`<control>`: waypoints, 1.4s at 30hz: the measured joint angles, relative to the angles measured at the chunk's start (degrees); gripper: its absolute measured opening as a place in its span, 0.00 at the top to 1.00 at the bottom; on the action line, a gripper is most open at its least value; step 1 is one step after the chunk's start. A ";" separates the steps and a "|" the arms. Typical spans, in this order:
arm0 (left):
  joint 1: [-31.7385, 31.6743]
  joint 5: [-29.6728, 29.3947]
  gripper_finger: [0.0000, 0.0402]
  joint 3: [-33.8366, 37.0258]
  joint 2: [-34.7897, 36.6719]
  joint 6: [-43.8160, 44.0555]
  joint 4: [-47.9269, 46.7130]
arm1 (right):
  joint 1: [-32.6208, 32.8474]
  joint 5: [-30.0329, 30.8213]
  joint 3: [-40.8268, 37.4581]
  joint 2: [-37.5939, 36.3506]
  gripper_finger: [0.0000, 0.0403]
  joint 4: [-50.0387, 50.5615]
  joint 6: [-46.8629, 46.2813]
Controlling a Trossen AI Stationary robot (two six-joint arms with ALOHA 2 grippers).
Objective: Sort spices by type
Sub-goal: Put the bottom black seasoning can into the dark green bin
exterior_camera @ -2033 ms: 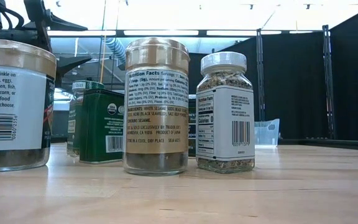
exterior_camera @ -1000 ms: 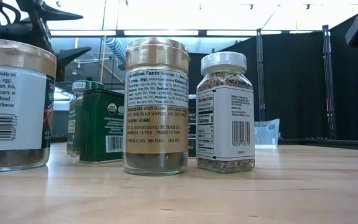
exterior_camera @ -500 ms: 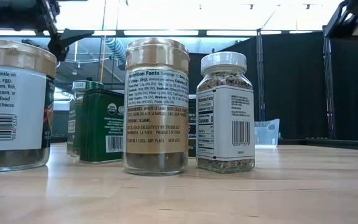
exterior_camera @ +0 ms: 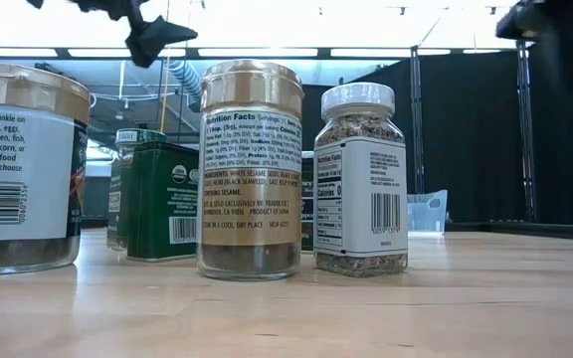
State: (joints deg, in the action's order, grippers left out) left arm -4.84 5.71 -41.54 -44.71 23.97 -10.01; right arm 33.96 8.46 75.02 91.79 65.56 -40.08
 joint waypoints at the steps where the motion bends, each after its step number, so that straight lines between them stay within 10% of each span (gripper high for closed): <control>1: 0.12 0.46 0.18 -1.84 -1.64 0.03 -1.22 | -0.39 2.63 0.00 -0.48 0.55 0.66 1.36; 6: 0.13 4.16 0.18 -9.90 -6.62 0.05 -10.32 | -6.10 12.86 0.00 -2.86 0.55 -1.57 7.18; 28: 10.53 2.09 0.18 -21.43 -30.80 4.59 -21.40 | -23.59 12.89 0.00 -12.84 0.55 -5.64 27.28; 42: 17.61 -10.87 0.18 -38.34 -48.17 15.54 -36.73 | -29.79 12.93 0.00 -18.71 0.55 -5.33 38.40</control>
State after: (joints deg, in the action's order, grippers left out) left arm 12.77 -5.16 -79.89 -92.88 39.51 -46.74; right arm 4.17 21.39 75.02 73.08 60.23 -1.68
